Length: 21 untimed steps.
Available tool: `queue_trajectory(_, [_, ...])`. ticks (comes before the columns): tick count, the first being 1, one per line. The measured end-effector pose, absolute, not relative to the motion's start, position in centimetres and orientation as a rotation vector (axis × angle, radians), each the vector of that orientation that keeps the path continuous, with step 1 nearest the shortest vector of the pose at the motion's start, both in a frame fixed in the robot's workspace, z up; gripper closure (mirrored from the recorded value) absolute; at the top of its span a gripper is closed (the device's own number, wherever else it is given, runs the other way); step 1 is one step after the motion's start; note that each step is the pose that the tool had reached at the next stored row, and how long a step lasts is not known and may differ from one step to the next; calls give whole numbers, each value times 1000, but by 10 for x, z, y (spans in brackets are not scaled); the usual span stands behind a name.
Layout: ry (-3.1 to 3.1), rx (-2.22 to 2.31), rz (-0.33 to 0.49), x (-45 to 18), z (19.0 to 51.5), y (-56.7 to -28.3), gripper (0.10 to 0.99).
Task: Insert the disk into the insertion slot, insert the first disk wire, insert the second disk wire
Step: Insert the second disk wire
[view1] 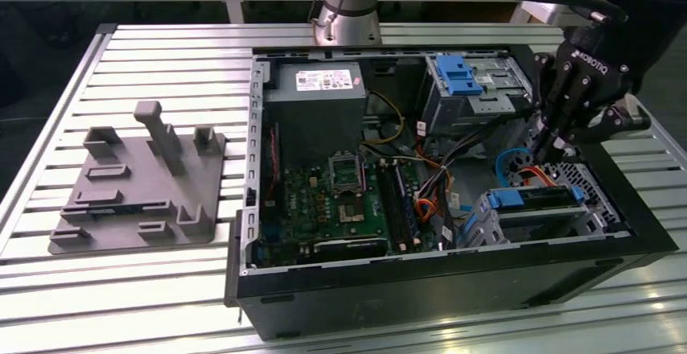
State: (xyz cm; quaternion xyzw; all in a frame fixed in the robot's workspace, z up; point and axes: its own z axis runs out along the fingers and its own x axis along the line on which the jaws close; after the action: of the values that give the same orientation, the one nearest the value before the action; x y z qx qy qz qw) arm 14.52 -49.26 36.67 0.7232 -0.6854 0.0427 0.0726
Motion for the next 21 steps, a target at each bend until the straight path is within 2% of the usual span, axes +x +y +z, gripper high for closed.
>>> queue_trajectory(17, [-2087,2165,137,144,365,-492,925])
queue_trajectory(21, [-2117,2172,110,144,365,-492,925])
